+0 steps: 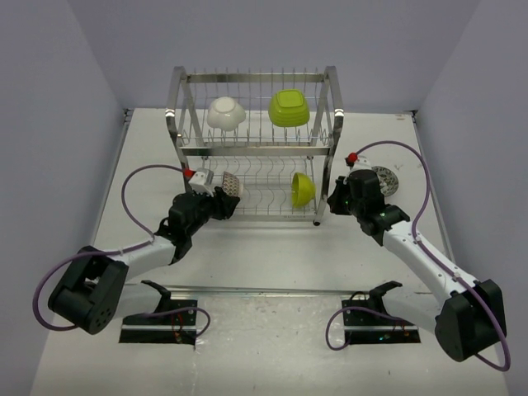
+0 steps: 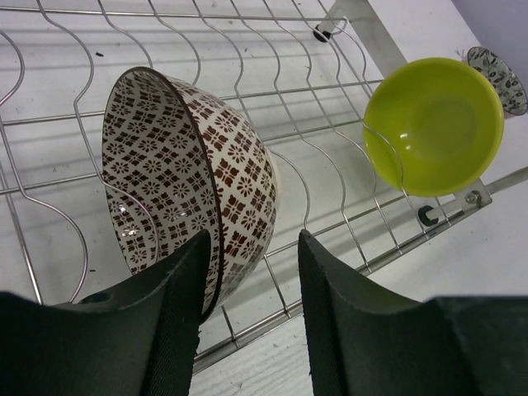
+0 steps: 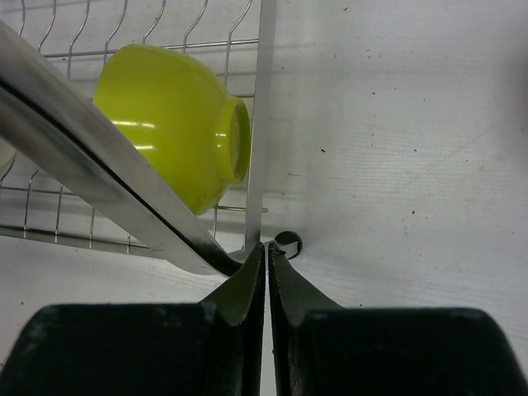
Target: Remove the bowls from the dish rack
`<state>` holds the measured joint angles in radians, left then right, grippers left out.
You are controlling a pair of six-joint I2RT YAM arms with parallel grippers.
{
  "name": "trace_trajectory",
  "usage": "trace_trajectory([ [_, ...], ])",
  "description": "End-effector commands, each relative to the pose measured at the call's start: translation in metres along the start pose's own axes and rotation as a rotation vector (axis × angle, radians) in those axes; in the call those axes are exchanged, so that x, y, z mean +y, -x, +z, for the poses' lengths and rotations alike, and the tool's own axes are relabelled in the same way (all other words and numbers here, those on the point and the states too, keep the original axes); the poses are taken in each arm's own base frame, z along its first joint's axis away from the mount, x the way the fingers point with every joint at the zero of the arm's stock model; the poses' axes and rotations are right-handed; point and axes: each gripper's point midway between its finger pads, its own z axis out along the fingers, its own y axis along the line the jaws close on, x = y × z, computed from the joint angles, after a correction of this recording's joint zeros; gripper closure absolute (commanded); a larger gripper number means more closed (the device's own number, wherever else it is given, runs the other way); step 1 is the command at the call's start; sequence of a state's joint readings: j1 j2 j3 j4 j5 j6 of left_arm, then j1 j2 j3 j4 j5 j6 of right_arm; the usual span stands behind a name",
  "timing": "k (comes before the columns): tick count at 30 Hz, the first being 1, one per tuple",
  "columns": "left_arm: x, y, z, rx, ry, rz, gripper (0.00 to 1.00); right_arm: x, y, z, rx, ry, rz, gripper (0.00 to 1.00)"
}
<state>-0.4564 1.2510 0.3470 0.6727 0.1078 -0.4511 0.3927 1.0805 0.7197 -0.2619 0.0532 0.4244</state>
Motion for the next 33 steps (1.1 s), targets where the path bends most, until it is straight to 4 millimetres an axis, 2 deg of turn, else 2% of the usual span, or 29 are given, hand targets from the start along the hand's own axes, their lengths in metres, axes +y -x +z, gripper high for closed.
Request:
trace_trajectory([
  [1,-0.005,0.009,0.002,-0.048,-0.047,0.024,0.53,0.011,0.025,-0.005,-0.069,0.029,-0.020,0.97],
  [3,-0.004,0.009,0.001,-0.055,-0.050,0.029,0.54,0.010,0.025,-0.005,-0.068,0.025,-0.022,0.97],
  [10,-0.004,0.011,0.004,-0.057,-0.077,0.050,0.71,0.010,0.026,-0.006,-0.073,0.028,-0.021,0.97],
  [14,-0.009,0.015,0.004,-0.073,-0.109,0.065,0.73,0.009,0.024,-0.004,-0.068,0.025,-0.020,0.97],
  [18,-0.014,0.018,0.005,-0.083,-0.136,0.068,0.79,0.010,0.024,-0.004,-0.068,0.025,-0.019,0.98],
  [21,-0.017,0.018,0.007,-0.086,-0.163,0.061,0.88,0.010,0.026,-0.005,-0.072,0.022,-0.024,0.98],
  [22,-0.018,0.016,0.007,-0.082,-0.172,0.057,0.97,0.009,0.027,-0.006,-0.073,0.017,-0.024,0.98],
  [23,-0.020,0.020,0.007,-0.101,-0.180,0.050,1.00,0.009,0.028,-0.007,-0.074,0.019,-0.027,0.98],
  [30,-0.030,0.019,0.009,-0.117,-0.249,0.023,1.00,0.008,0.028,-0.006,-0.074,0.011,-0.024,0.98],
  [33,-0.042,0.030,0.002,-0.168,-0.307,0.012,1.00,0.008,0.028,-0.006,-0.074,0.008,-0.024,0.99],
])
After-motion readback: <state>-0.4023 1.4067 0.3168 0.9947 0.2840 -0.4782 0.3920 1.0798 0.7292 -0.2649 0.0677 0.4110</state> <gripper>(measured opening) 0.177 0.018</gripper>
